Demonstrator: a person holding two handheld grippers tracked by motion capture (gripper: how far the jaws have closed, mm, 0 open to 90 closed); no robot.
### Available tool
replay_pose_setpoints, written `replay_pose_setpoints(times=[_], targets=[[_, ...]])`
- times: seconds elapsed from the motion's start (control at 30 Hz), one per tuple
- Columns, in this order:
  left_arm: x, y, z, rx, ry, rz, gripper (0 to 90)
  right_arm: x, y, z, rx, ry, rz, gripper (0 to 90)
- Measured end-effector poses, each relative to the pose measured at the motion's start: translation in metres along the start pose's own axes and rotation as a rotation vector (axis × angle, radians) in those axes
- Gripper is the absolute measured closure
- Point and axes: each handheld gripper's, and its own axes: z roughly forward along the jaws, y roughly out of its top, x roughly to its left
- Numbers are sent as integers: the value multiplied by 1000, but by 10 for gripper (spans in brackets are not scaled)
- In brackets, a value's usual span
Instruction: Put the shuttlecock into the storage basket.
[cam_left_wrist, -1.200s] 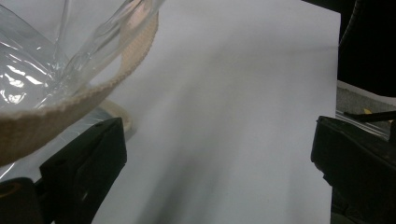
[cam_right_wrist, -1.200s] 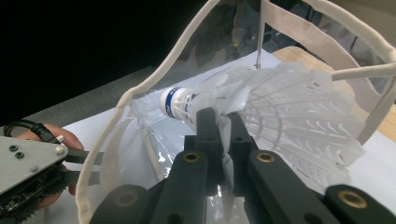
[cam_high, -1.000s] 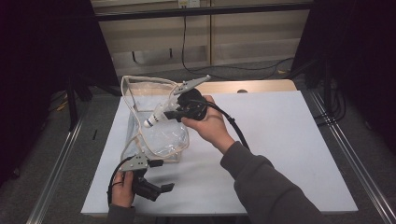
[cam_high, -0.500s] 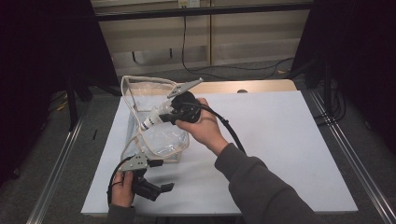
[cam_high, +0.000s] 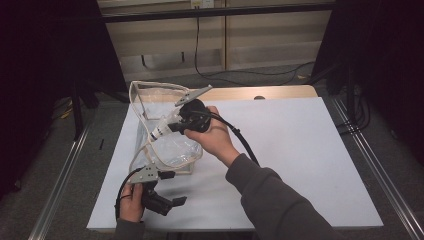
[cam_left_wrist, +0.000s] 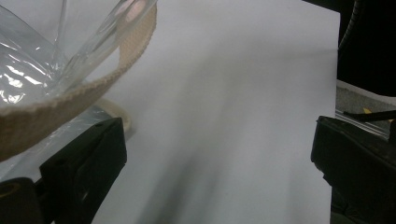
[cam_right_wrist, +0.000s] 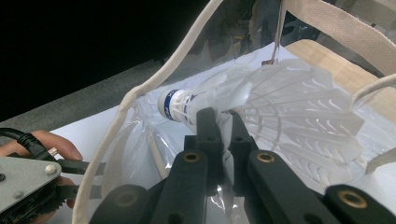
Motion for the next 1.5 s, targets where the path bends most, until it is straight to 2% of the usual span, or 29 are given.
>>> replay_pose_setpoints(times=[0.67, 0.8, 0.93, 1.17, 1.3, 1.5], targets=[[0, -1, 0, -5, 1, -5, 35, -3, 3, 16, 24, -13, 12, 880], [0, 0, 0, 10, -2, 5, 35, -3, 4, 19, 32, -18, 19, 883], [0, -1, 0, -1, 2, -1, 35, -4, 4, 22, 35, -16, 24, 886], [0, -1, 1, 0, 2, 1, 35, -1, 4, 28, 49, -10, 19, 889], [0, -1, 0, 0, 2, 1, 35, 2, 6, 31, 57, -19, 4, 890], [0, -1, 1, -3, 1, -1, 35, 3, 7, 34, 61, -26, 8, 890]])
